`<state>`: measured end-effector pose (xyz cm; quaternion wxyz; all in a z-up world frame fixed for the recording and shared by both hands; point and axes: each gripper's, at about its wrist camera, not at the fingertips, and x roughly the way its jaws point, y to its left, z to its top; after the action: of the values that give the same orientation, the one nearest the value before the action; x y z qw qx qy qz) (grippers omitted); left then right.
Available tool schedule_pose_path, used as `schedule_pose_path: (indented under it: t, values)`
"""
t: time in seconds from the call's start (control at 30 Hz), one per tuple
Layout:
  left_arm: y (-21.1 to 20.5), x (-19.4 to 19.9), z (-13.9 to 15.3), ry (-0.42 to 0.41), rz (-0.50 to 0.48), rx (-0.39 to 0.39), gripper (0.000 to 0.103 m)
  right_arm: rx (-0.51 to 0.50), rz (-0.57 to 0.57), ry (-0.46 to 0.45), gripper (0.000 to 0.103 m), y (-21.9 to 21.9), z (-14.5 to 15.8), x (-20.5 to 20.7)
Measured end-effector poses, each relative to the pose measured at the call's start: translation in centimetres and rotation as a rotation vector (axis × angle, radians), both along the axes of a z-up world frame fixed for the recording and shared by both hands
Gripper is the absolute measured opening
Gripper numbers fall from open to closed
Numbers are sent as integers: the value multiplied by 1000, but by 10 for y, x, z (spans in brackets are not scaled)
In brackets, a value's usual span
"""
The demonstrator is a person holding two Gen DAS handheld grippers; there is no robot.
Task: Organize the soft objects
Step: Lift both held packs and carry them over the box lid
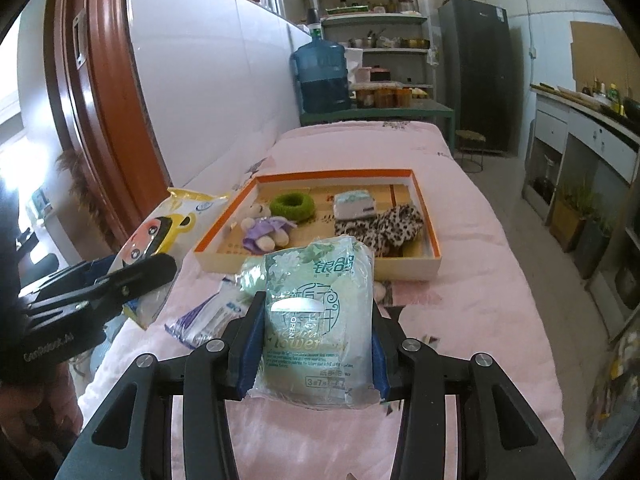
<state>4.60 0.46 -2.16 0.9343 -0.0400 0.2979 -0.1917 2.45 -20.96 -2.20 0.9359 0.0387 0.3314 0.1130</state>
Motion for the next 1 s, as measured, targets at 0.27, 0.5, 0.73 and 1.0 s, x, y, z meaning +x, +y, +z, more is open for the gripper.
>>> schedule_pose_path:
  t: [0.27,0.5,0.73,1.0]
  values:
    - [-11,25,12,-40,6,-14,51,-2,-12,-37,46,-5,12,23]
    - [-10,52,18,-57,26,-37,51,4,-29,-78,46,-5,26,47]
    - [-11,83,27,-79,45,-43,52,18,-42,-108,46,-6,36,75]
    - [-15,128,40,-92,80,-46,52,31,-48,-130,46,-6,45,121]
